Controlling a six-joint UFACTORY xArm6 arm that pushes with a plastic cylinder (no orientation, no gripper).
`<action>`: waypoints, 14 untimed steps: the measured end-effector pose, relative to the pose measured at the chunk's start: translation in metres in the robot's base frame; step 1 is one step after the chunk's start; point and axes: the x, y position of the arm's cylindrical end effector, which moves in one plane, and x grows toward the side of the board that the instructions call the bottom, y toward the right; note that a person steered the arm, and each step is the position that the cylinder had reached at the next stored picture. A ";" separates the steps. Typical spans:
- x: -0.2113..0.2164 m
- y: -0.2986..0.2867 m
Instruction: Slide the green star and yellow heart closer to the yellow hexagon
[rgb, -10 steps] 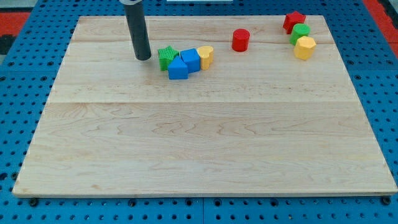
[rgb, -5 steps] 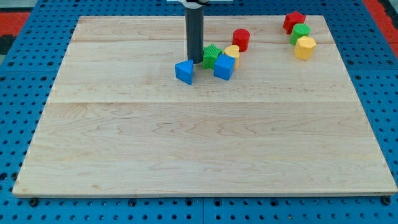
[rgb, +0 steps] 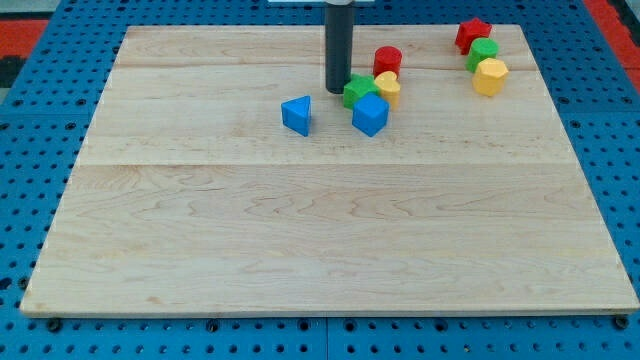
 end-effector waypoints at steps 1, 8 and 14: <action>0.000 0.015; 0.020 0.005; 0.030 0.116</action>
